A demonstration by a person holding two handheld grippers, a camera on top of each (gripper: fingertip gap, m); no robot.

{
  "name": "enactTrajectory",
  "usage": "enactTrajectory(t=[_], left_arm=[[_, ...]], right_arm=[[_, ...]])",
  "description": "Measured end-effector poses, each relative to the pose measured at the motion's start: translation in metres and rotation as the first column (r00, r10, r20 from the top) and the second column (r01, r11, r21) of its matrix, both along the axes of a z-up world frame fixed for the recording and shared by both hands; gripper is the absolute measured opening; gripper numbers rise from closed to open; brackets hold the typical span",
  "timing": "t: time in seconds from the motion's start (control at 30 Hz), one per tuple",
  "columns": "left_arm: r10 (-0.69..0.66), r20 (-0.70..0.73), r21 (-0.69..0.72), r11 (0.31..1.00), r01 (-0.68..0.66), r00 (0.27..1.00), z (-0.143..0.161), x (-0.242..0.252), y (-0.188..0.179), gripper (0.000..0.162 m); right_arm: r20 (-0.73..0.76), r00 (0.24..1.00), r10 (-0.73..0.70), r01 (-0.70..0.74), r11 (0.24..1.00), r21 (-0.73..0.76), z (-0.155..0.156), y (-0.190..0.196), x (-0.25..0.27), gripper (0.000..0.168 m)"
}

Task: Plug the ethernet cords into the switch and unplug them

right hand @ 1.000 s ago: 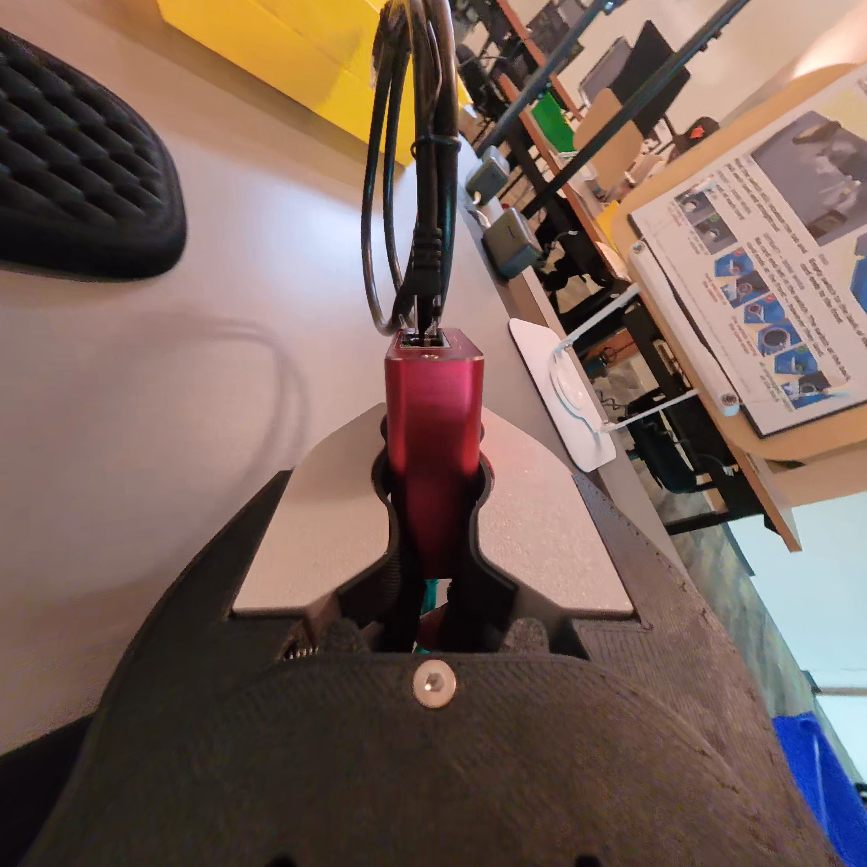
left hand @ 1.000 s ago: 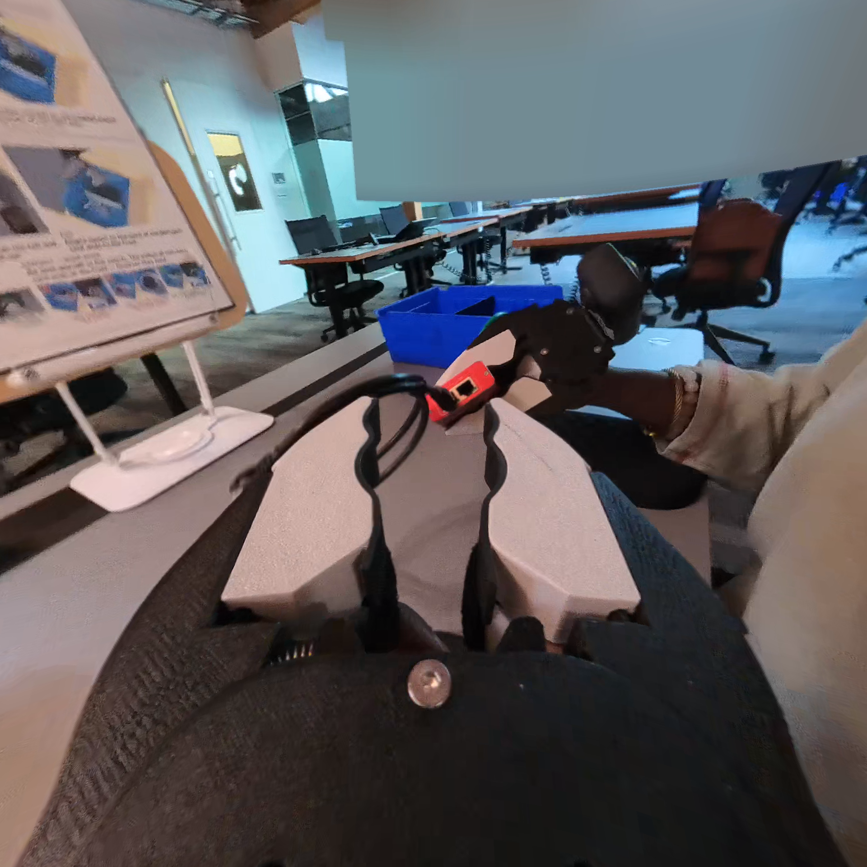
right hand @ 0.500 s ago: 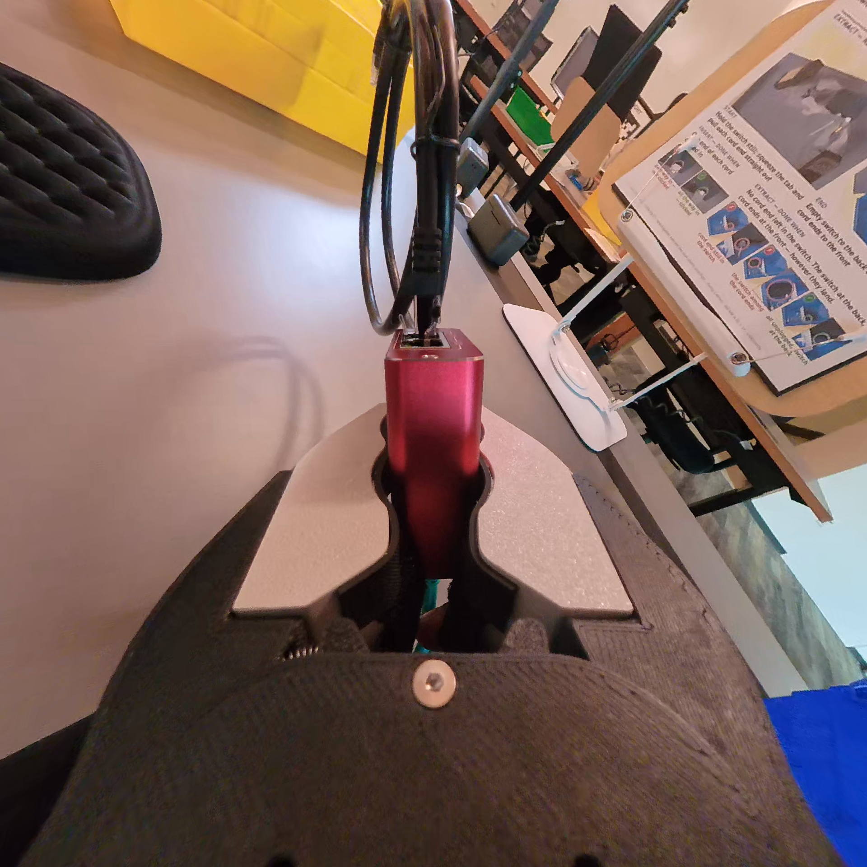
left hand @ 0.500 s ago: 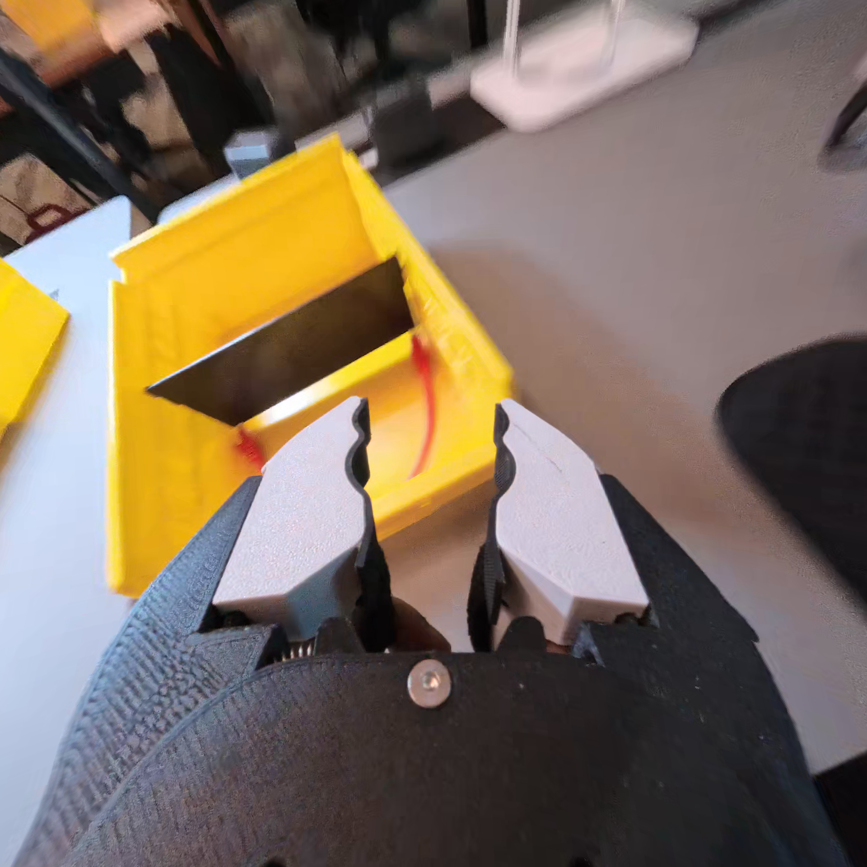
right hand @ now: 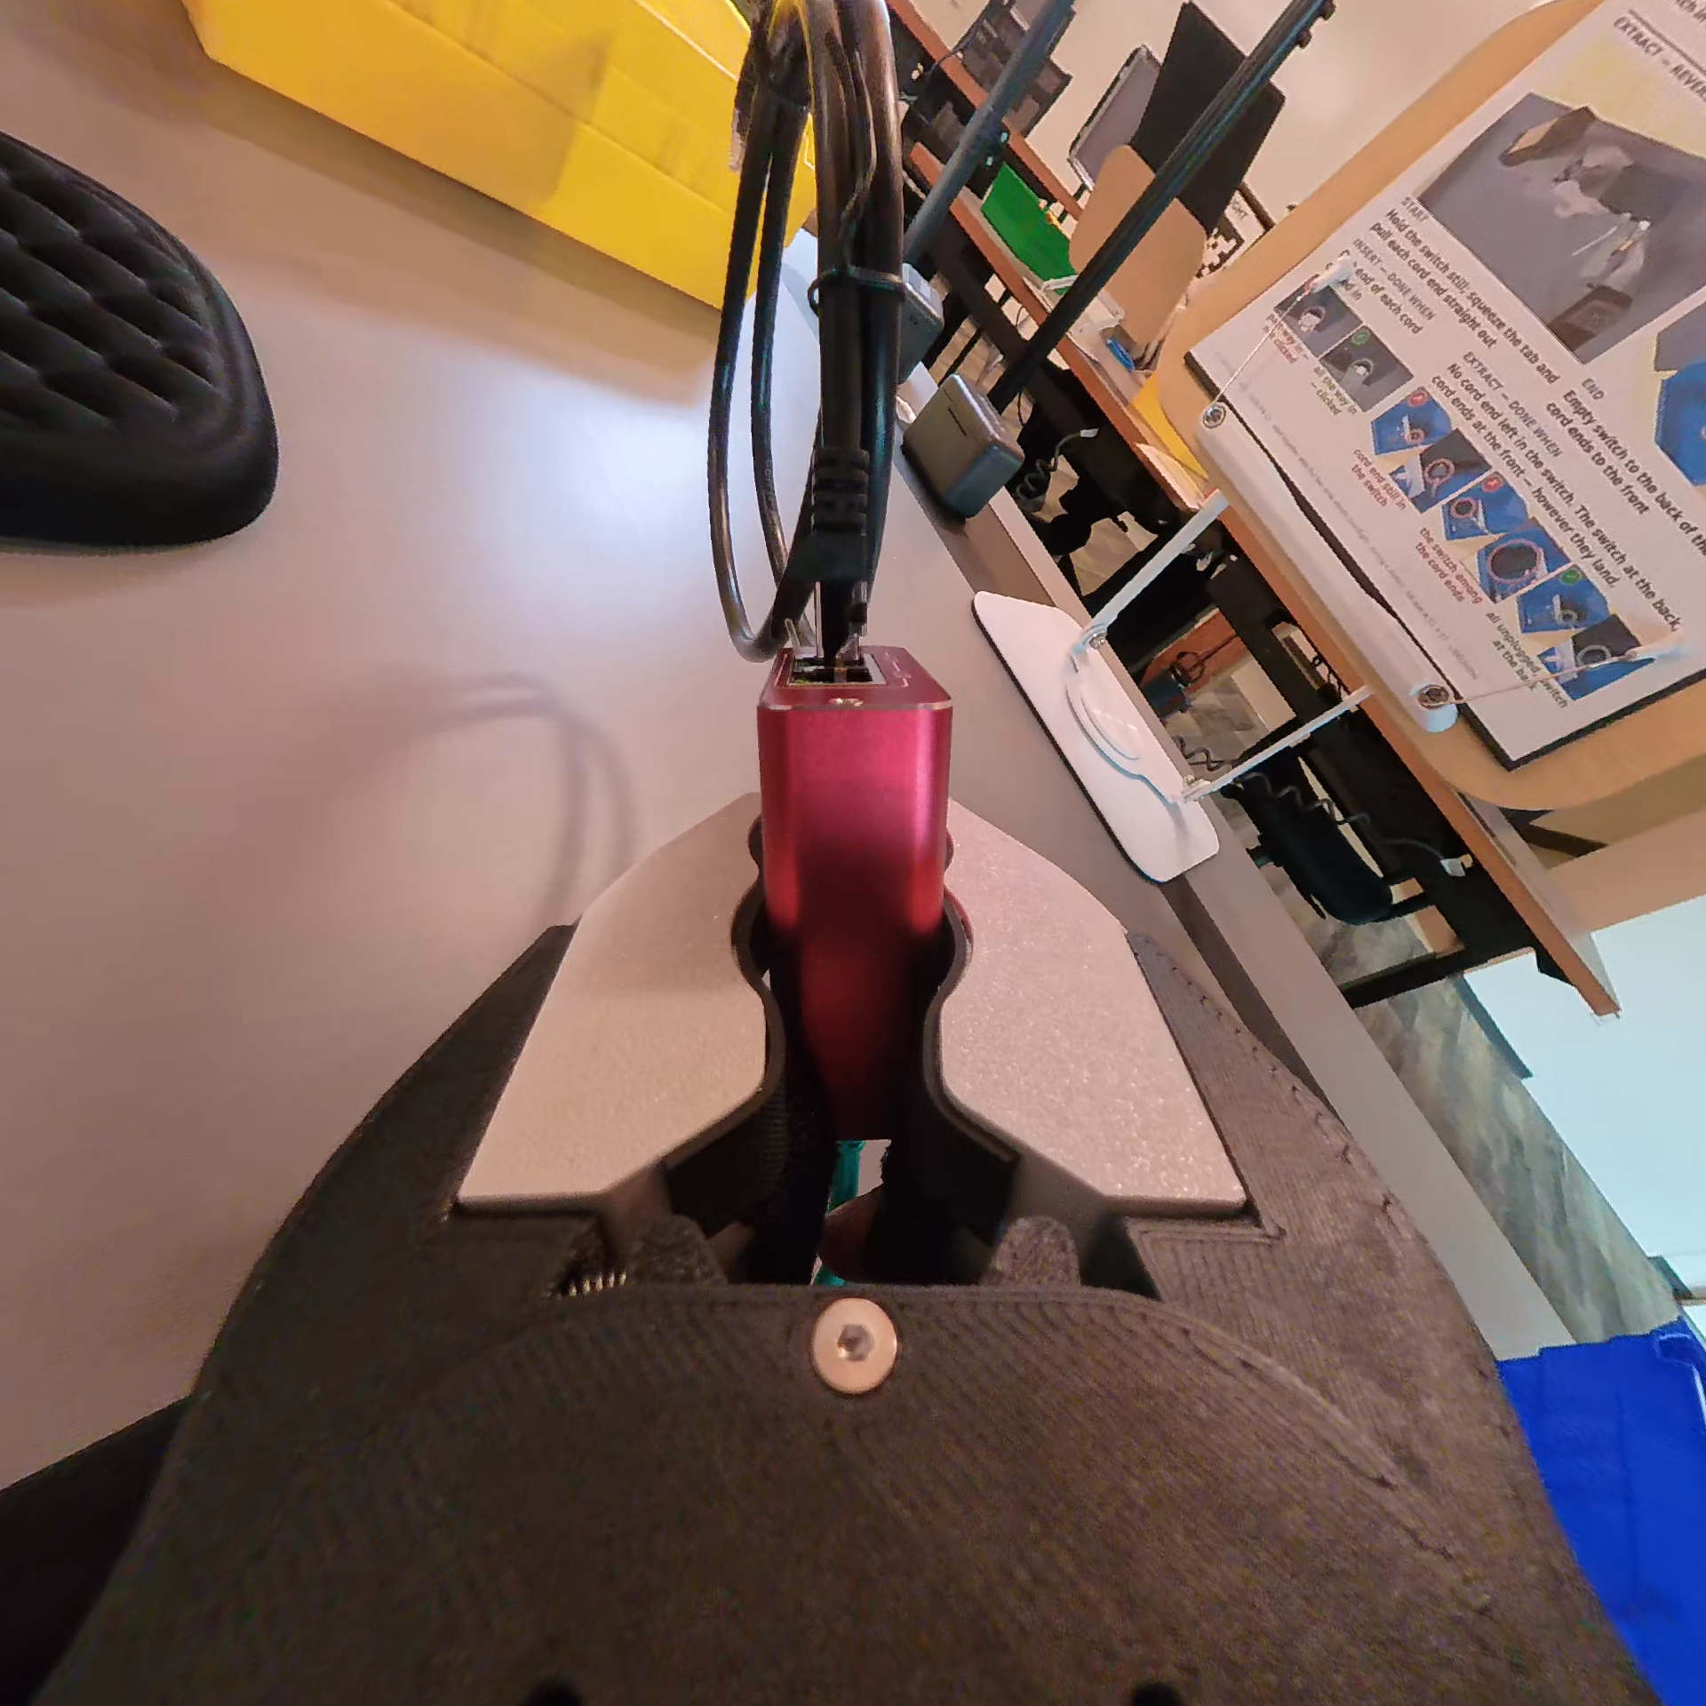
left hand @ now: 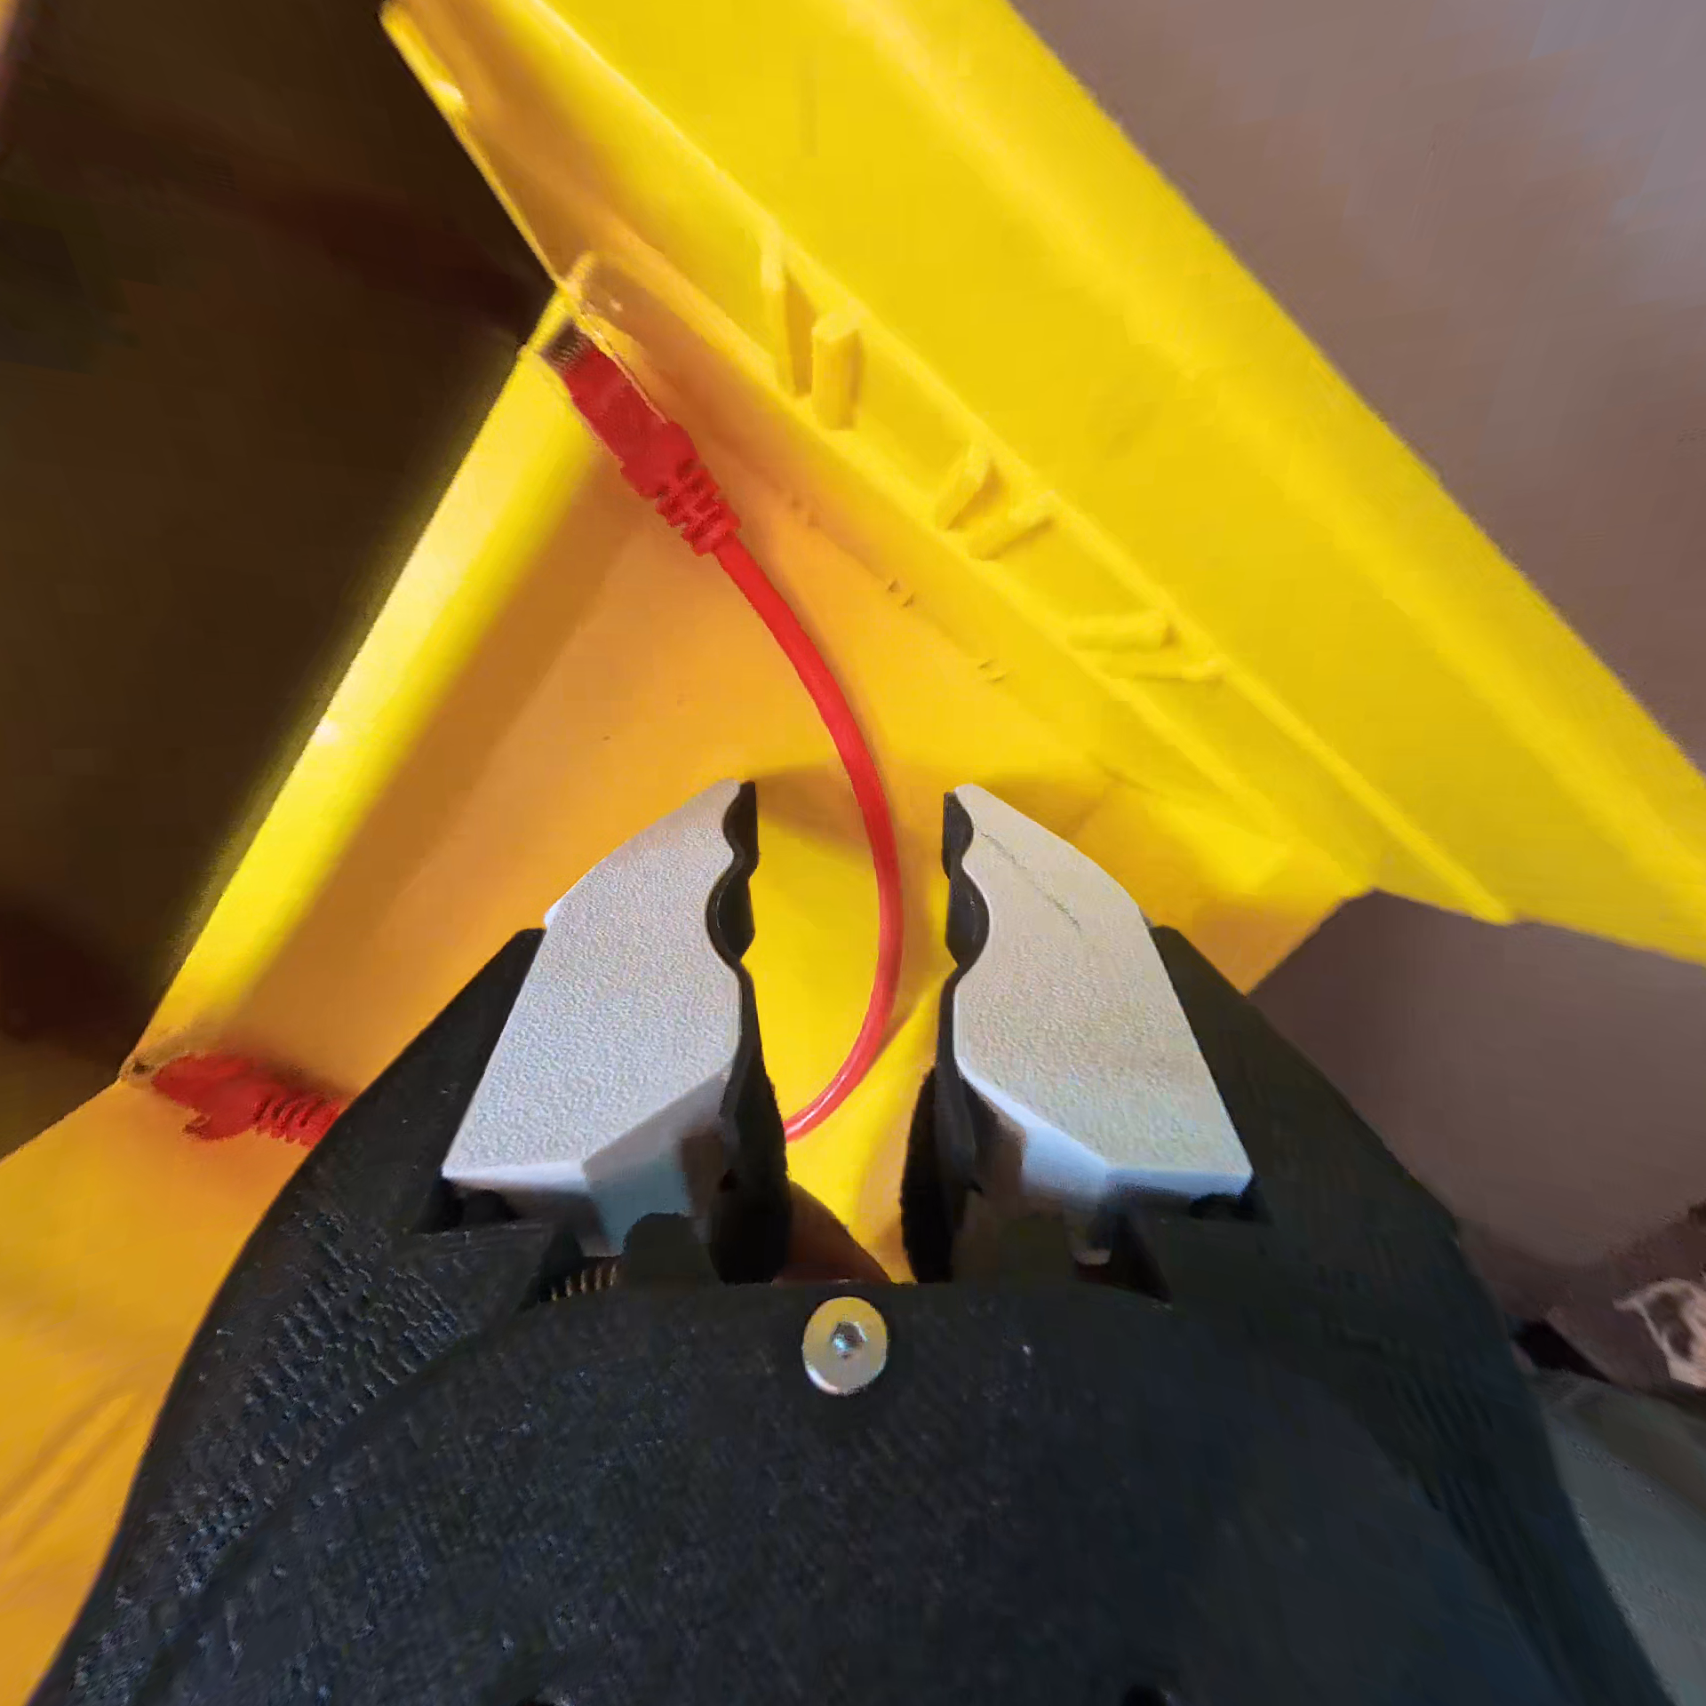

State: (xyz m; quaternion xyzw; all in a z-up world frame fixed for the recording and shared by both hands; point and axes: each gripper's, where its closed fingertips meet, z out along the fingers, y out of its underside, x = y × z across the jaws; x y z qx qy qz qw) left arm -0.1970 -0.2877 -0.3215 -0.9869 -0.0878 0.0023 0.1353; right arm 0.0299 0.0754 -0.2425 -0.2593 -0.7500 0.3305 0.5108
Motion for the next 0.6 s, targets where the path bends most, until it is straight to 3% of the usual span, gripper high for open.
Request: enactTrajectory(t=[0.17,0.3,0.43,0.6], left_arm=[[-0.039,-0.048,-0.066,0.997,0.036,0.998,-0.002,-0.001,0.004,0.008],[-0.023,-0.157,-0.085,0.996,0.01,0.987,0.009,-0.011,-0.004,0.007],[0.101,-0.301,0.121,0.99,-0.067,0.948,0.074,-0.023,-0.008,0.005],[0.152,-0.473,0.242,0.97,-0.038,0.868,0.154,-0.011,-0.01,0.006]], right_arm=[[-0.008,1.0,-0.004,0.004,1.0,0.001,0.001,0.001,0.001,0.029],[-0.024,1.0,0.0,0.0,1.0,-0.01,0.005,0.001,0.002,0.029],[-0.042,0.999,0.009,-0.01,0.999,-0.032,0.009,0.0,0.003,0.029],[-0.058,0.998,0.015,-0.017,0.999,-0.036,0.012,-0.001,0.005,0.029]])
